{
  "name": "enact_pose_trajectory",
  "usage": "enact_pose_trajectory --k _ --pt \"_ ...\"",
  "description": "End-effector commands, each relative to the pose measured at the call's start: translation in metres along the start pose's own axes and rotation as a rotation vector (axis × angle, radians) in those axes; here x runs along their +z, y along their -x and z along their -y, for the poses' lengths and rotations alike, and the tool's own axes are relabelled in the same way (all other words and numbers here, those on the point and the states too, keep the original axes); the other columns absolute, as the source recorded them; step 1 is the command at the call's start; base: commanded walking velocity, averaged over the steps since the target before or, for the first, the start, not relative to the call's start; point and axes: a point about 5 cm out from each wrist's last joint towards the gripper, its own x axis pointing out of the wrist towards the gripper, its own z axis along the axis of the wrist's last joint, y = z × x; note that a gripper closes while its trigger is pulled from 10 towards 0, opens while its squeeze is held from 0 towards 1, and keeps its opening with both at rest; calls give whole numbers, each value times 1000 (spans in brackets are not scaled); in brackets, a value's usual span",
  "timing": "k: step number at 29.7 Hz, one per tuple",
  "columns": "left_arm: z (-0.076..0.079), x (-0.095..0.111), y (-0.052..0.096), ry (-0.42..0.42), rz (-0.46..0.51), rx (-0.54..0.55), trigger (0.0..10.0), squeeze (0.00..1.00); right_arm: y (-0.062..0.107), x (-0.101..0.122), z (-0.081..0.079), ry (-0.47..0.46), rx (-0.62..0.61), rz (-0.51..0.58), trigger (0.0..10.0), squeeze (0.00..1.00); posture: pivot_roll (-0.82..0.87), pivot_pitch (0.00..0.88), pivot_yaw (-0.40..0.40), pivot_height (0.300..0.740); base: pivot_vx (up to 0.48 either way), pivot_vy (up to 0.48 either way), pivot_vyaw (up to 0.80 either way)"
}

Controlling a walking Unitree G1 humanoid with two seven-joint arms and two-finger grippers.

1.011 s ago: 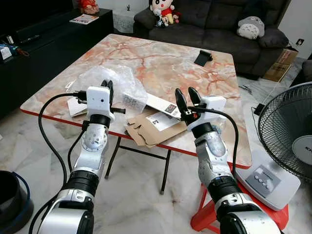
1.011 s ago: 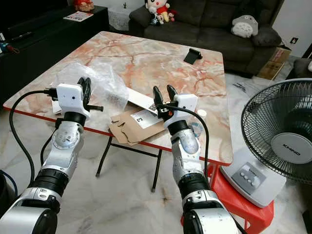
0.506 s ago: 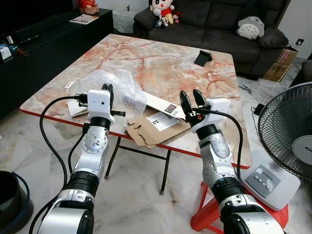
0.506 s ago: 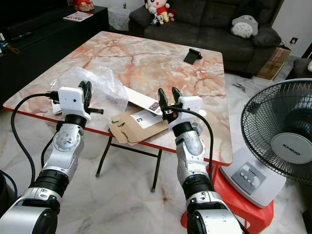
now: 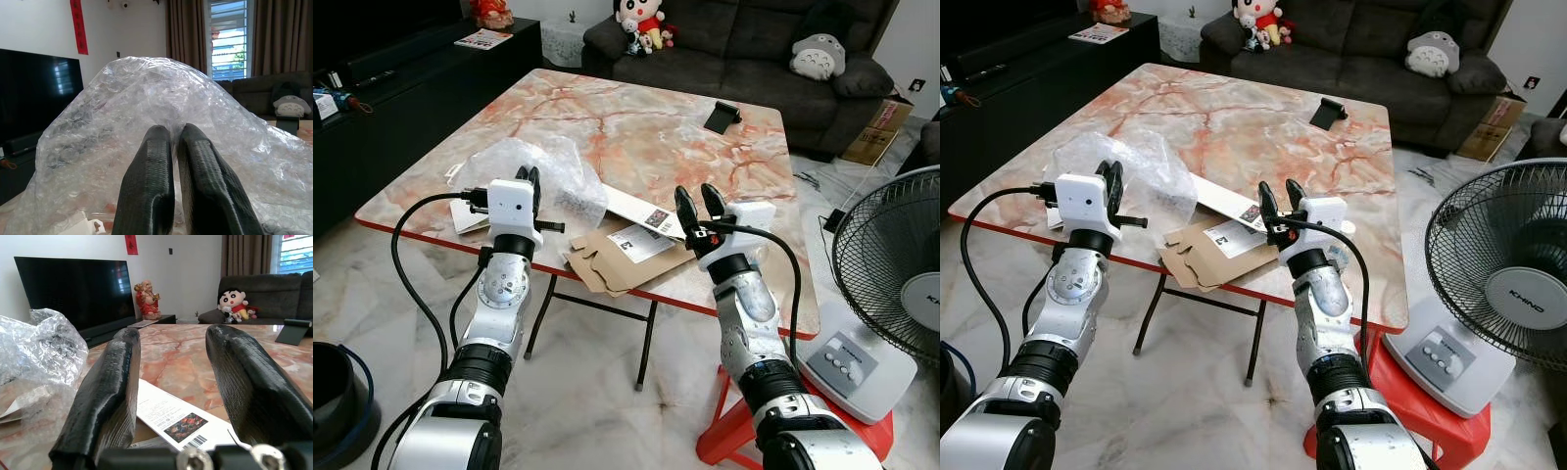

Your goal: Picking trash to rubbish bin

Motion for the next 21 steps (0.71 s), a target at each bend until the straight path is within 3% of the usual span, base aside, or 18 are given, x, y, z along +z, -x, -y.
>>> enact_pose_trajectory --k 1,6,21 --pt "4 3 -2 -13 12 -15 10000 0 0 3 2 2 -6 15 10000 0 4 28 -88 740 0 0 0" --pt "4 2 -2 -14 11 -15 10000 0 0 3 2 1 -3 14 10000 0 3 29 -88 740 0 0 0" --pt "4 2 -2 -11 12 -16 10000 0 0 2 -1 -5 4 9 10000 0 4 33 -87 740 -303 0 0"
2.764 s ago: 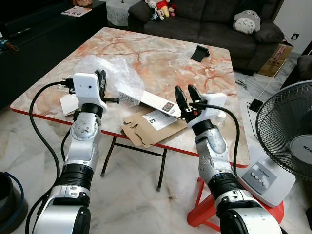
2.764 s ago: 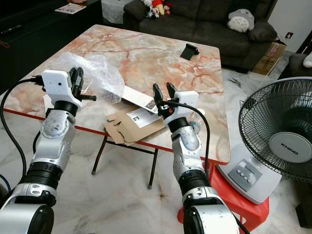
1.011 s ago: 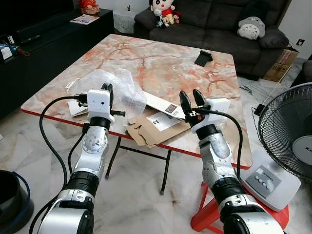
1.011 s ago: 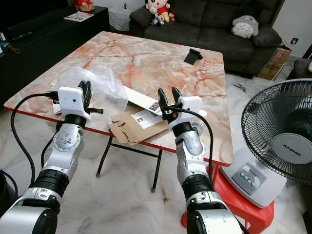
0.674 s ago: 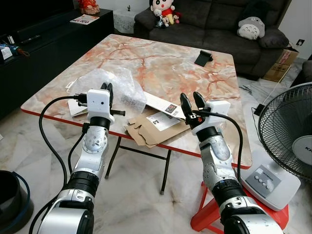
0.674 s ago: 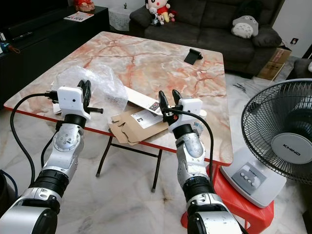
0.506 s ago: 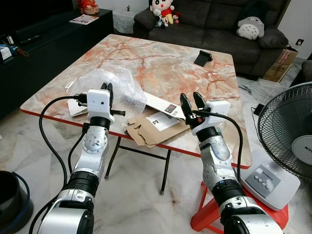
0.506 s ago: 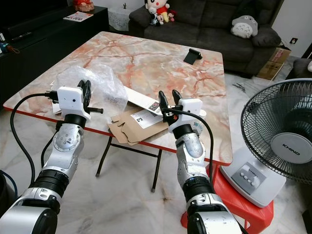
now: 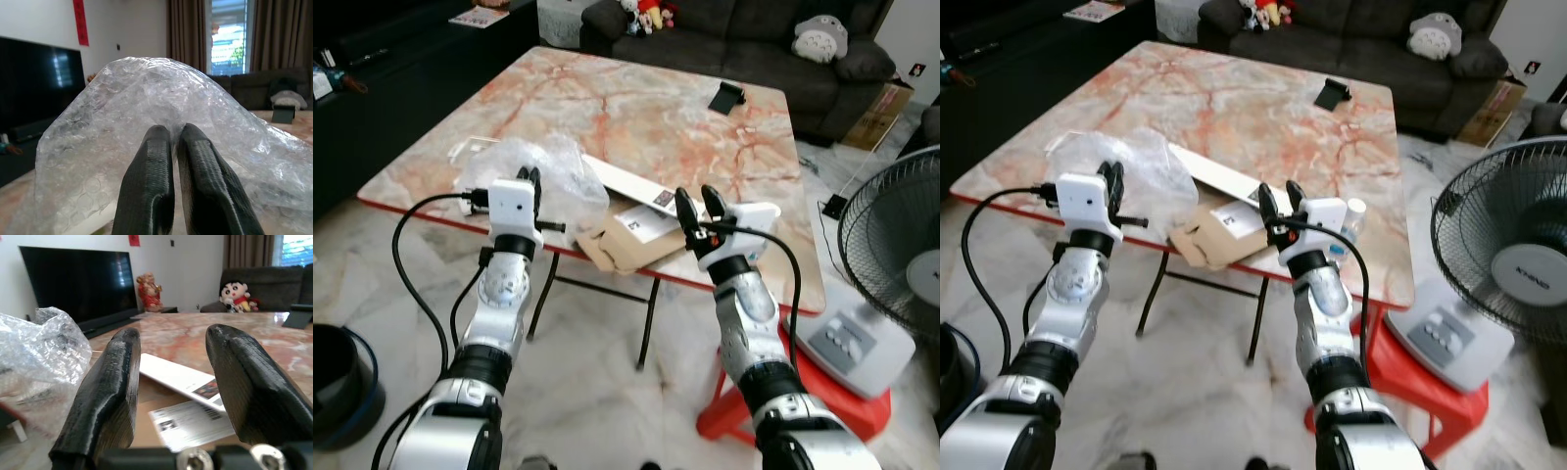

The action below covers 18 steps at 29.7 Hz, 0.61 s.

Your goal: Picking trash to rubbish bin

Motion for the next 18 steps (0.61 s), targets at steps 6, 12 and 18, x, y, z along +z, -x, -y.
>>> enact_pose_trajectory --k 6,12,18 --pt "5 2 -1 -8 10 -16 10000 0 0 3 3 3 -7 11 10000 0 4 33 -87 740 -309 0 0" --pt "5 1 -1 -5 5 -15 10000 0 0 3 4 3 -9 8 10000 0 3 34 -86 740 -305 0 0" --pt "3 -6 1 23 -35 -10 10000 0 3 2 11 7 -27 -6 10000 0 5 37 -91 740 -296 0 0"
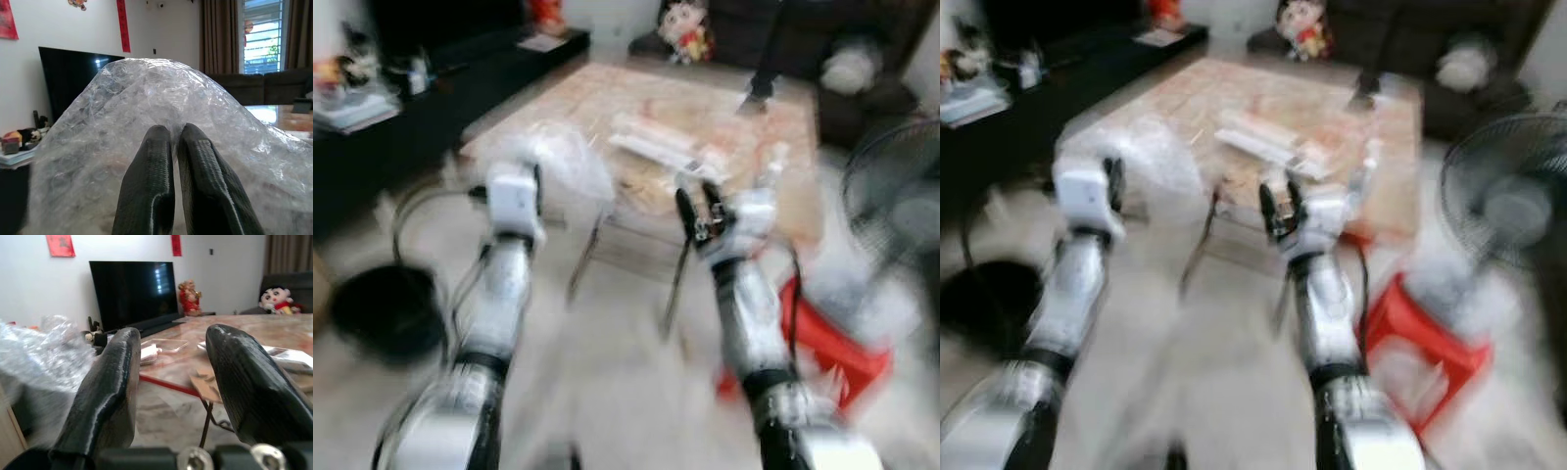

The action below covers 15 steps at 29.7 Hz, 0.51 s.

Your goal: Picking trash to rubbish bin

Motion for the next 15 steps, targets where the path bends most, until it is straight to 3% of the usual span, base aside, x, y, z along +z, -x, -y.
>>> enact_pose_trajectory --k 1,7,8,12,13,15 --pt "2 -8 -5 40 -70 -21 10000 0 0 4 18 -2 -63 -10 10000 0 8 36 -93 740 0 0 0" --pt "2 -43 9 76 -297 -45 10000 0 17 -12 46 8 -168 -140 10000 0 11 34 -98 740 0 0 0" --pt "6 -62 23 41 -431 -97 10000 0 34 -25 64 22 -252 -250 10000 0 10 31 -101 740 0 0 0" --pt "9 -77 36 48 -530 -122 10000 0 57 -38 80 32 -323 -360 10000 0 11 30 -103 740 0 0 0" --pt "12 -88 47 54 -616 -130 10000 0 73 -47 88 30 -372 -432 10000 0 16 29 -106 740 0 0 0" --pt "14 -97 59 72 -693 -128 10000 0 86 -53 94 36 -408 -490 10000 0 17 28 -107 740 0 0 0"
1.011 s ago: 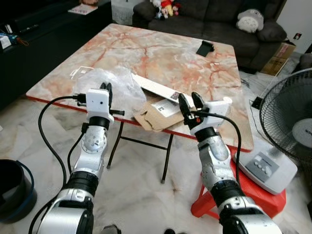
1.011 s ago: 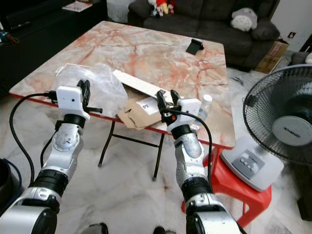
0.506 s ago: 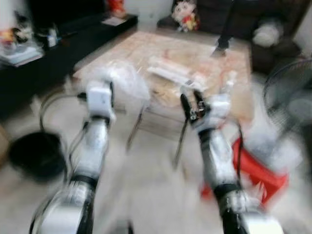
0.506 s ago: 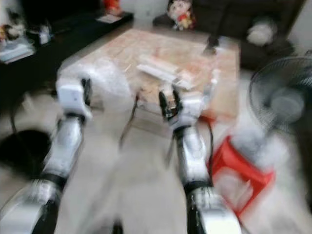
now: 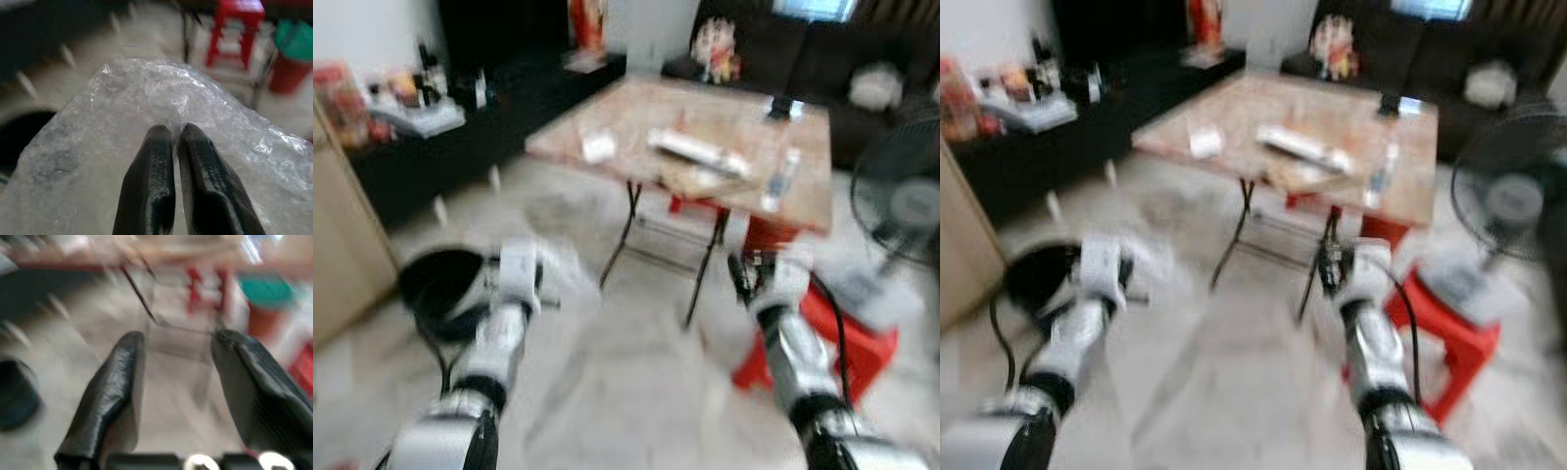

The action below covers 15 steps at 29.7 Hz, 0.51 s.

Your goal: Picking trash to rubbish bin

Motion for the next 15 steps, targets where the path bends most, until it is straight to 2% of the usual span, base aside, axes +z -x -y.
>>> enact_pose_trajectory --k 1,2,4,5,8,11,12,13,15 --pt "4 -9 1 16 -72 -12 10000 0 1 -2 6 6 -30 -31 10000 0 14 27 -107 740 0 0 0" --pt "5 -25 6 57 -144 -1 10000 0 7 -14 13 1 -61 -88 10000 0 9 26 -106 740 0 0 0" --pt "7 -37 10 85 -193 0 10000 0 13 -25 18 -2 -85 -135 10000 0 9 26 -106 740 0 0 0" --pt "9 -55 19 82 -273 -1 10000 0 21 -39 22 2 -112 -198 10000 0 9 26 -106 740 0 0 0" --pt "8 -86 37 51 -402 13 10000 0 33 -59 24 -4 -131 -281 10000 0 13 26 -108 740 0 0 0" --pt "7 -104 49 54 -468 14 10000 0 42 -73 25 -14 -148 -332 10000 0 7 26 -106 740 0 0 0" --pt "7 -118 60 21 -521 4 10000 0 51 -84 26 -13 -164 -382 10000 0 11 26 -107 740 0 0 0" --pt "7 -118 60 21 -521 4 10000 0 51 -84 26 -13 -164 -382 10000 0 11 26 -107 740 0 0 0" --pt "8 -132 71 -9 -579 -6 10000 0 59 -96 25 -14 -171 -428 10000 0 11 26 -107 740 0 0 0"
